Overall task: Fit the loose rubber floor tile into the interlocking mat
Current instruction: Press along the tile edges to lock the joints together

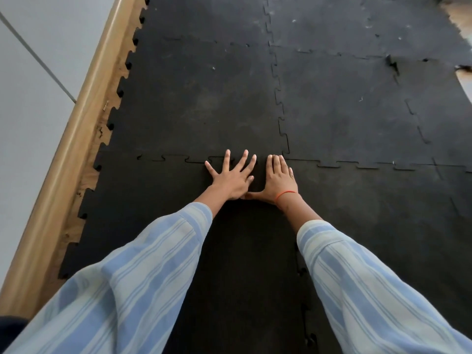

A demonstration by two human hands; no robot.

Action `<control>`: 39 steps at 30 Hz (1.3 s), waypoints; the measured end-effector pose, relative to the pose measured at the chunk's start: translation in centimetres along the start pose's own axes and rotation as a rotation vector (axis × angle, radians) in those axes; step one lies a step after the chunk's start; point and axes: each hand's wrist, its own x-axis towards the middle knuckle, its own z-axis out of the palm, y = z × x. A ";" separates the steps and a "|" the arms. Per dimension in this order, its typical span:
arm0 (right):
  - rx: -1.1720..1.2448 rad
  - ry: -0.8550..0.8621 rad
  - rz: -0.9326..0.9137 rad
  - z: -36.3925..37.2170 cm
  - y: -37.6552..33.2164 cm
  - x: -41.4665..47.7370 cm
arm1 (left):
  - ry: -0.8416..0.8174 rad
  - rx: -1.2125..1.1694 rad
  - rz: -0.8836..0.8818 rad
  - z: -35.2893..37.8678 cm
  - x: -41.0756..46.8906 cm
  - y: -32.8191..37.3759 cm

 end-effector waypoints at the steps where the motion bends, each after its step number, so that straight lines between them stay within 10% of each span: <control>1: -0.005 -0.004 0.003 0.1 0.0 -0.1 | 0.011 0.008 0.021 0.2 -0.1 0.3; 18: 0.033 -0.114 -0.028 0.2 0.9 1.5 | -0.172 -0.018 -0.031 -2.7 4.0 3.4; 39: 0.136 0.149 0.114 4.9 2.0 -5.0 | -0.079 0.165 0.095 2.1 -0.8 1.8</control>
